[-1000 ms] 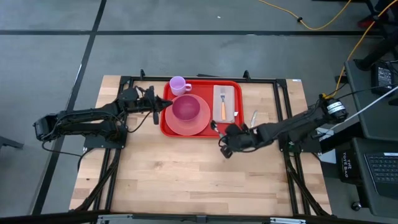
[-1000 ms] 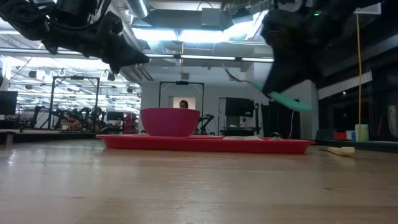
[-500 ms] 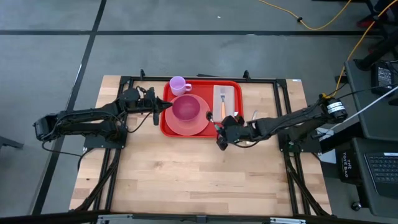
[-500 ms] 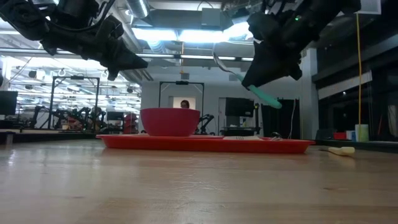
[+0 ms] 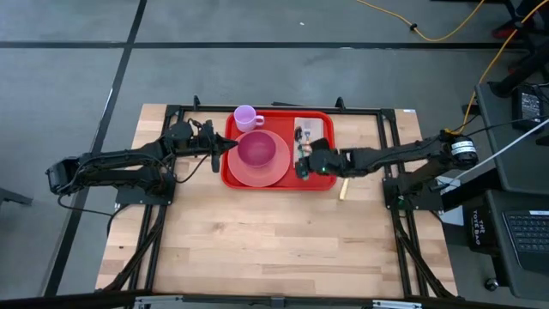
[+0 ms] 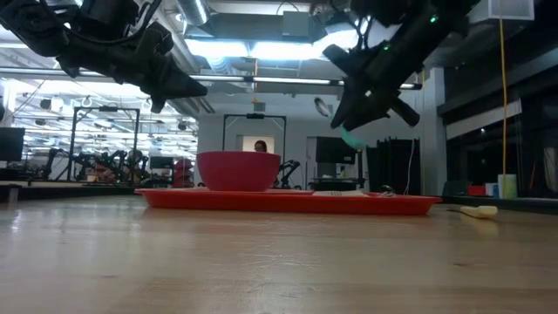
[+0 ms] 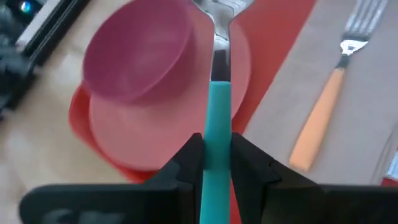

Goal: Set up tray
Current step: Put the blue spoon on the left of the orange fork on the red serving tray

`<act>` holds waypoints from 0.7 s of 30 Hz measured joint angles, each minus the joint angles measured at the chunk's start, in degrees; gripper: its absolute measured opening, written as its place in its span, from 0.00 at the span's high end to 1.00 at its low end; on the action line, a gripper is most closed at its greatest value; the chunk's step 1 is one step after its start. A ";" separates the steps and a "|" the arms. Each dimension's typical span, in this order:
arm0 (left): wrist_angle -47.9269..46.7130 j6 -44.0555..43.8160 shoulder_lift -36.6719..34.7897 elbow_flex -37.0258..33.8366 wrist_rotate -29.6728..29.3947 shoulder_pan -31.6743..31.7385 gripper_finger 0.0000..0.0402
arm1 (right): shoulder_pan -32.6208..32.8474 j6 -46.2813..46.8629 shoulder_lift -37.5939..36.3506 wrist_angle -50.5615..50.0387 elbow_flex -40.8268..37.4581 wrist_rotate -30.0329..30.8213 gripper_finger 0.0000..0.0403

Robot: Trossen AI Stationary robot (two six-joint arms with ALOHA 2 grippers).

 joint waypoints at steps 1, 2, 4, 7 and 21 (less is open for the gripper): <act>-0.01 0.00 0.00 0.00 0.00 -0.01 0.98 | -1.15 0.41 0.00 0.23 0.00 -0.16 0.84; -0.01 0.00 0.00 0.00 0.00 -0.02 0.98 | -2.33 1.07 0.00 0.42 0.00 -0.79 0.84; 0.00 0.00 0.00 0.00 0.00 0.00 0.98 | -4.97 1.33 0.00 0.30 0.17 -2.22 0.84; 0.00 0.00 0.00 0.00 0.00 -0.01 0.98 | -8.98 1.58 0.00 0.31 0.24 -4.09 0.84; 0.40 0.00 0.00 0.00 0.00 -0.02 0.98 | -15.58 3.19 8.07 -1.90 5.48 -15.17 0.84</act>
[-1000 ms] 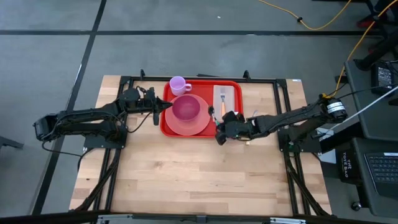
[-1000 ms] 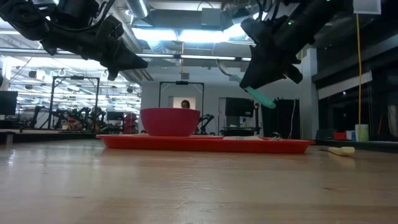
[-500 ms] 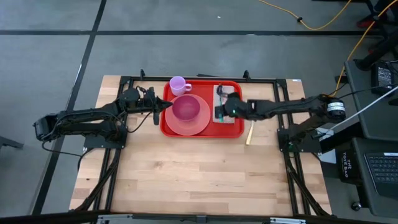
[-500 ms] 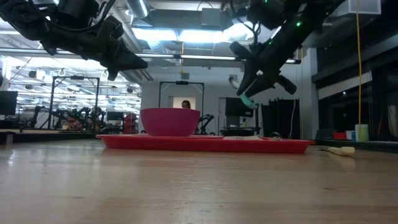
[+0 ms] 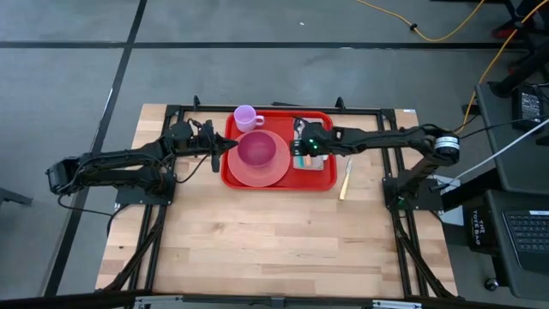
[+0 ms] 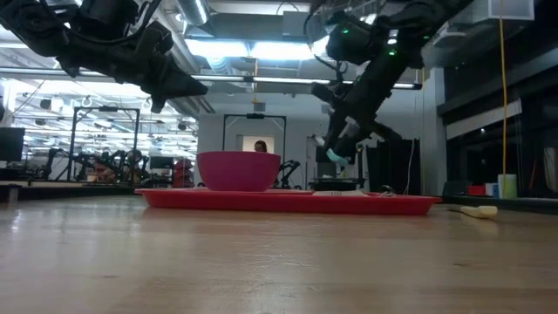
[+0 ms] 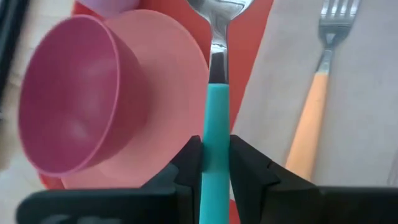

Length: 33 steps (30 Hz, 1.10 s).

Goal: Set up tray
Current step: Put the blue spoon on the left of the orange fork on the red serving tray

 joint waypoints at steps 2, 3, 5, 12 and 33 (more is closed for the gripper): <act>0.07 0.00 0.00 0.00 0.00 0.02 0.99 | -0.48 -0.14 2.20 -3.89 3.46 -0.12 0.84; 0.05 0.00 0.00 0.00 0.00 0.01 0.98 | -0.84 -0.15 3.18 -6.54 5.28 -0.14 0.84; 0.07 0.00 0.01 0.00 0.00 0.01 0.98 | -1.67 0.59 5.23 -11.19 9.04 -0.12 0.84; 0.04 0.00 0.02 0.00 0.00 0.01 0.99 | -4.04 3.71 11.02 -22.04 19.83 -4.36 0.84; 0.04 0.00 0.02 0.00 0.00 0.01 0.99 | -6.83 7.34 21.48 -30.23 27.29 -7.64 0.84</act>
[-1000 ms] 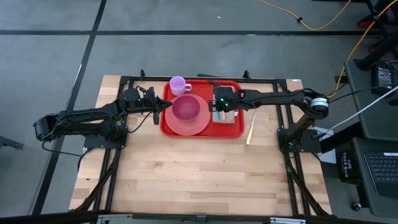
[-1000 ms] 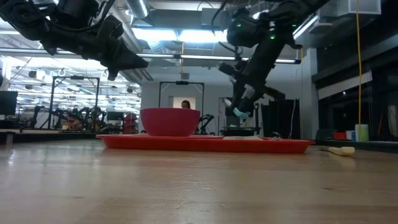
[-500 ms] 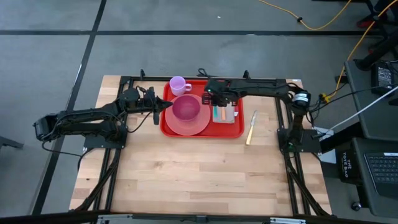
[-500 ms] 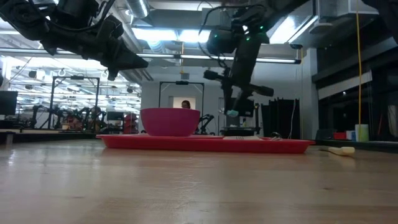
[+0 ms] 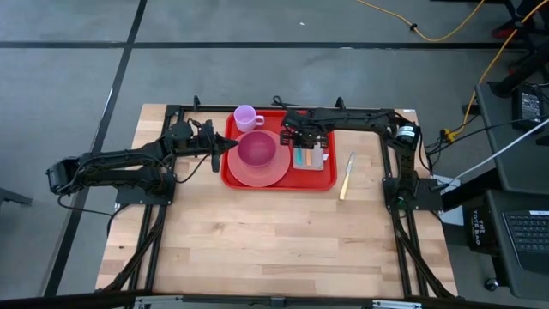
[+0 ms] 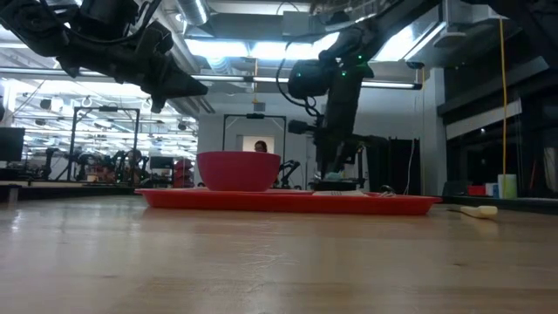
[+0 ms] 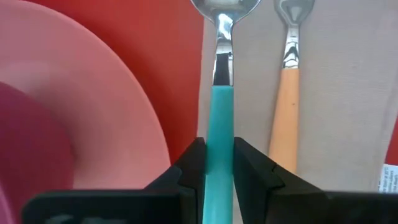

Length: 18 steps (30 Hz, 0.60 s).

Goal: Set up tray
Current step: Put the blue spoon on the left of the orange fork on the red serving tray

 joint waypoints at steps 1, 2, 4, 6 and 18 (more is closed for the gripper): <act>0.00 0.00 0.00 0.00 0.00 0.01 0.99 | -0.09 -0.02 0.00 0.00 0.00 0.00 0.84; 0.00 0.00 0.00 0.00 0.00 -0.01 0.99 | -0.15 -0.04 0.00 0.07 0.00 0.00 0.84; 0.00 0.00 0.00 0.00 0.00 -0.01 0.98 | -0.20 -0.05 0.11 0.11 0.00 0.29 0.84; 0.00 0.00 0.00 0.00 0.00 0.01 0.99 | -0.22 -0.04 0.49 0.25 0.00 0.52 0.84; 0.00 0.00 0.00 0.00 0.00 -0.01 0.99 | -0.55 -0.46 1.81 1.92 -0.11 1.66 0.84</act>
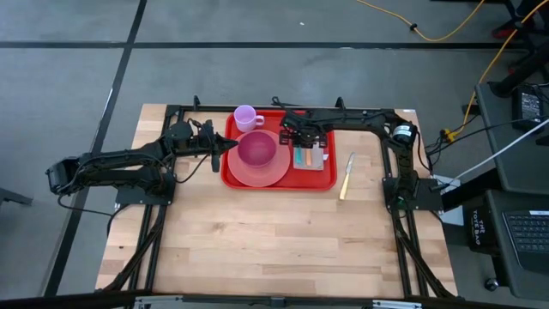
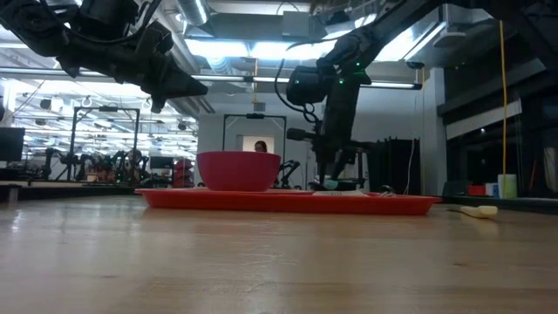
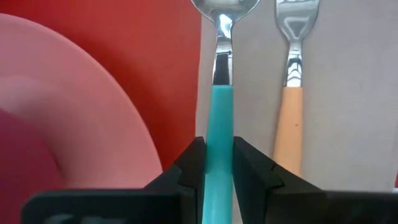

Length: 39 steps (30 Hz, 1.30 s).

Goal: Set up tray
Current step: Put the blue spoon on the left of the orange fork on the red serving tray

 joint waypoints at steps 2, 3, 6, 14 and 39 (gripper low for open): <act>-0.01 0.00 0.00 0.00 0.02 0.00 0.99 | 0.00 -0.02 0.00 0.00 0.00 0.02 0.84; 0.00 0.00 0.00 0.00 0.00 0.00 0.99 | 0.00 -0.08 0.00 -0.02 0.00 0.04 0.84; -0.01 0.00 0.00 0.00 0.01 0.01 0.99 | 0.00 -0.89 0.00 0.00 0.00 1.10 0.84; -0.02 0.00 0.00 0.00 0.02 0.02 0.98 | -0.04 -1.11 0.00 -0.02 0.00 1.11 0.84; -0.02 0.00 0.00 0.00 0.02 0.00 0.99 | -2.74 -2.84 2.62 1.13 -0.02 -2.15 0.84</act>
